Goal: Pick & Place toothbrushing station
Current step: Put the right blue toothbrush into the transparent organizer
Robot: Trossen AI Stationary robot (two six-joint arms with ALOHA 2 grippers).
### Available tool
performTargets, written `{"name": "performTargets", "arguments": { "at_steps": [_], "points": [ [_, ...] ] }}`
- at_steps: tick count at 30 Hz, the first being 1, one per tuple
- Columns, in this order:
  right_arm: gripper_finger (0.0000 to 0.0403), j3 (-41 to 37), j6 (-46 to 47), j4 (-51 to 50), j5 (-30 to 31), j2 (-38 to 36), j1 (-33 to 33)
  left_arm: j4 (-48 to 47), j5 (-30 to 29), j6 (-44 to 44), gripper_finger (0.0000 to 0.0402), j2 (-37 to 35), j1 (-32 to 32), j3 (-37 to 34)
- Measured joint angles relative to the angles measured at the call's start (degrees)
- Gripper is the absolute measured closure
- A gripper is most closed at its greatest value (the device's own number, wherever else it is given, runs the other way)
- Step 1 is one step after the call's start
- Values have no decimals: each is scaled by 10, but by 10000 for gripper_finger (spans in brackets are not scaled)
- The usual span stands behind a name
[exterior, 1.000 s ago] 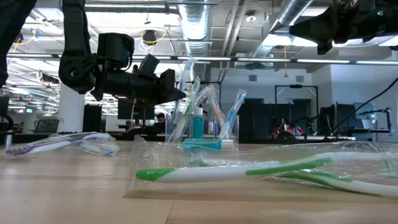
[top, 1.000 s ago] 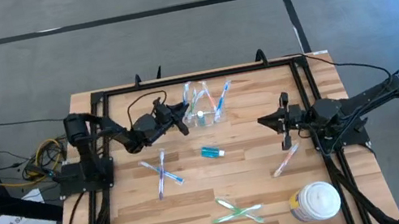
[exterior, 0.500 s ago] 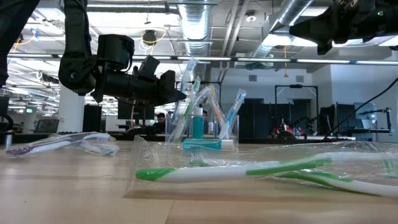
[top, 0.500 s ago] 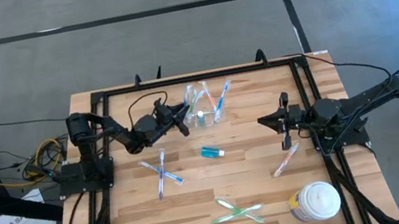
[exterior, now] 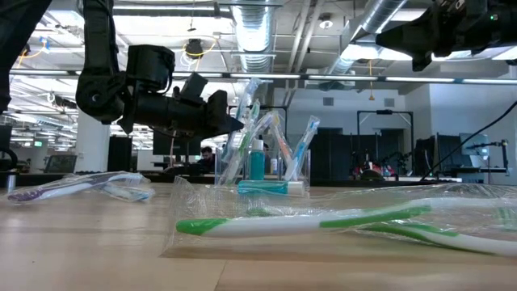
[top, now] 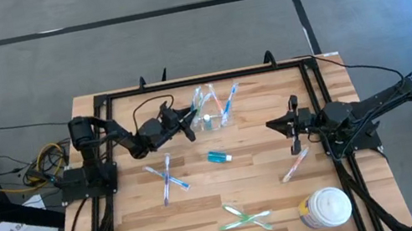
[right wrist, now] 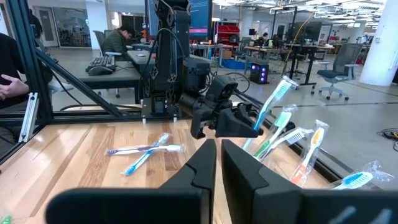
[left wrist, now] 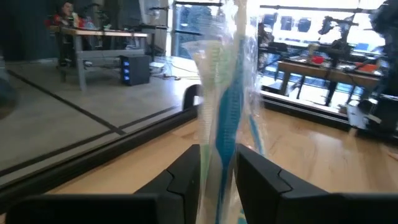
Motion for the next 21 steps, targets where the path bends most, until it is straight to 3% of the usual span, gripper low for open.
{"name": "performTargets", "arguments": {
  "at_steps": [21],
  "points": [
    [386, 1, 2, -8, 0, 0, 0, -28, 5, -8, 312, 0, 8, 0]
  ]
}}
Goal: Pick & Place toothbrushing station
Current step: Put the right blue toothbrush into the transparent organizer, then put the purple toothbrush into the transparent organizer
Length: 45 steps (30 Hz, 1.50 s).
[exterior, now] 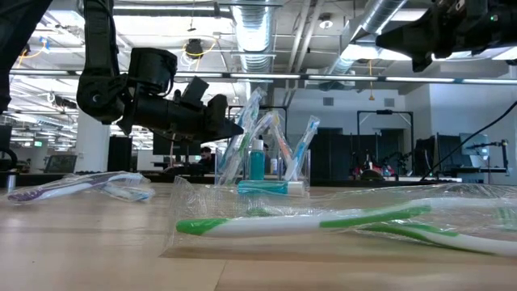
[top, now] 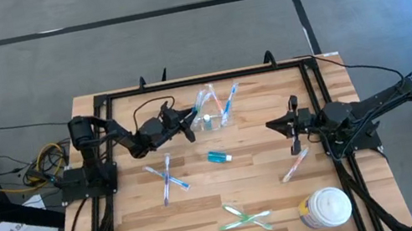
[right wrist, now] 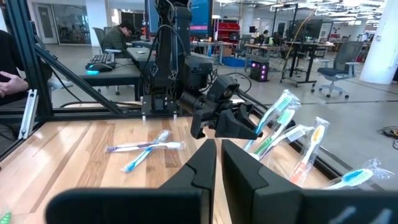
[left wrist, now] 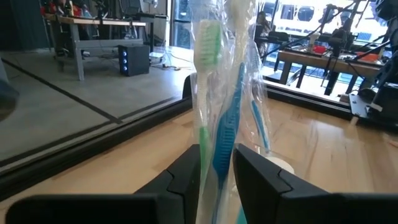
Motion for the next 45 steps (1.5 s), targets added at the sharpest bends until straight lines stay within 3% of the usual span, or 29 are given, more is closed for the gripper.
{"name": "performTargets", "arguments": {
  "at_steps": [38, 45],
  "points": [
    [386, 0, 0, -19, 0, 0, 0, 50, 0, 15, 311, 0, 1, -38],
    [386, 0, 0, -19, 0, 0, 0, 48, -39, 28, 311, -3, 1, -63]
  ]
}}
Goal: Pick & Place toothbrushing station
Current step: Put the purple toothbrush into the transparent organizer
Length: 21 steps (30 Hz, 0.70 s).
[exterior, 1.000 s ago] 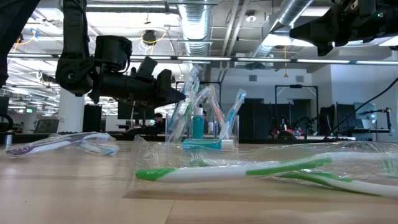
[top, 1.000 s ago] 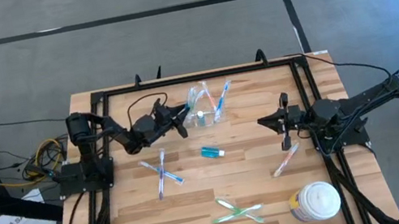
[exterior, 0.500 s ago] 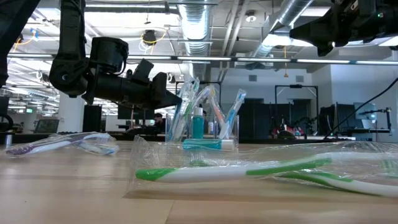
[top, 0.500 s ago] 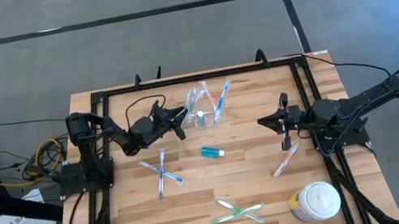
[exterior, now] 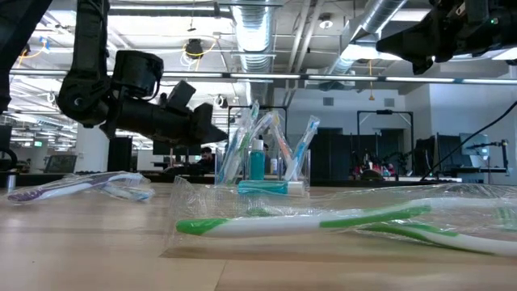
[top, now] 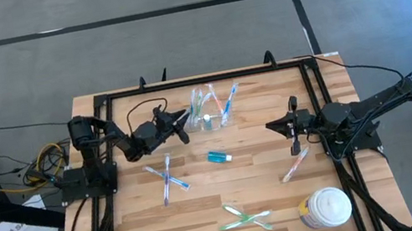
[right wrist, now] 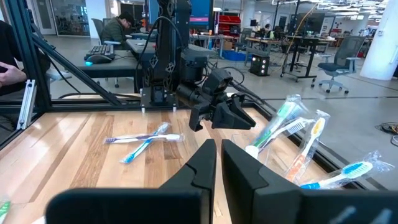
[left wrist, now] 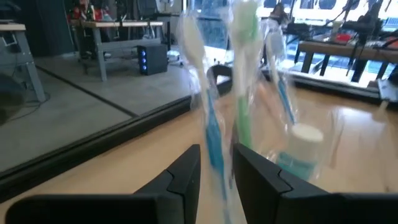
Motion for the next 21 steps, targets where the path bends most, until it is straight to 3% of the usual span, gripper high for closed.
{"name": "performTargets", "arguments": {
  "at_steps": [5, 11, 21],
  "points": [
    [386, 0, 0, 0, 0, 0, 0, 1, 2, -3, 311, -41, -1, -31],
    [386, 0, 2, 0, 0, 0, 0, -21, 67, -30, 311, -124, -2, -79],
    [386, 0, 19, 0, 0, 0, 0, -281, 82, -176, 311, -239, -41, -114]
  ]
}}
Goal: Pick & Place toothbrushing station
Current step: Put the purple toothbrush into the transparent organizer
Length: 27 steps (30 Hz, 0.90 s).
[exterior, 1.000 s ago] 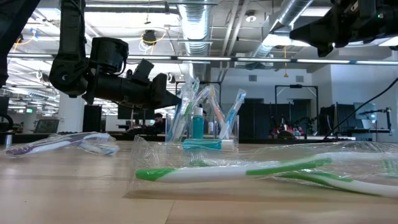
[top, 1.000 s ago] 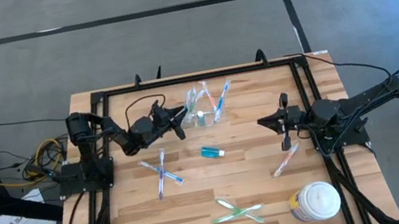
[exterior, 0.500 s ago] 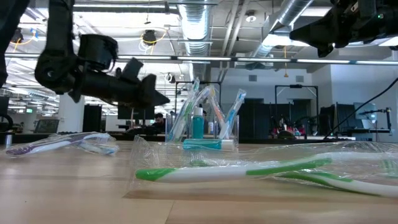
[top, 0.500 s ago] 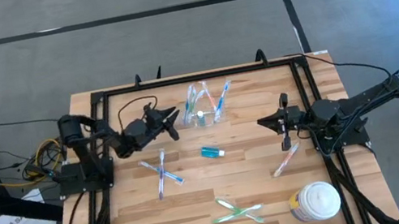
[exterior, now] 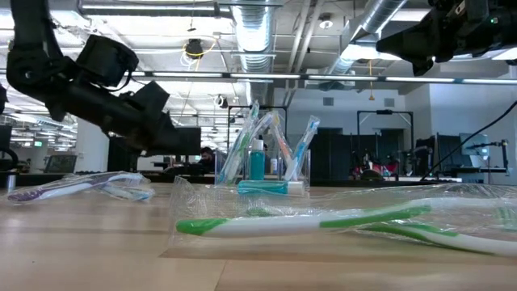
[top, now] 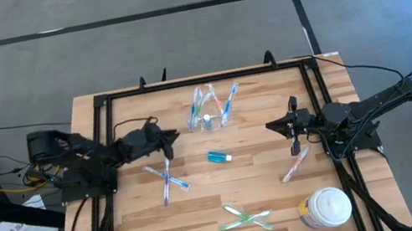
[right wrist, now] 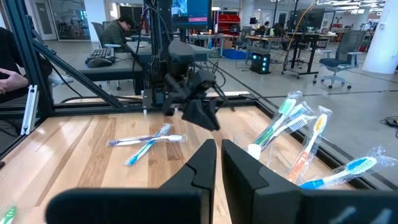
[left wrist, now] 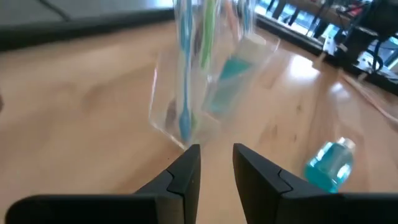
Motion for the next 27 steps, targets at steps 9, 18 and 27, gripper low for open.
{"name": "performTargets", "arguments": {
  "at_steps": [9, 18, 27],
  "points": [
    [386, 0, 0, 0, 0, 0, 0, -107, 82, -68, 311, -79, -19, 0],
    [386, 0, 0, -4, 0, 0, 0, -239, 173, -187, 311, -105, -19, 0],
    [386, 0, 0, -4, 0, 0, 0, -242, 197, -196, 311, -117, -19, 1]
  ]
}}
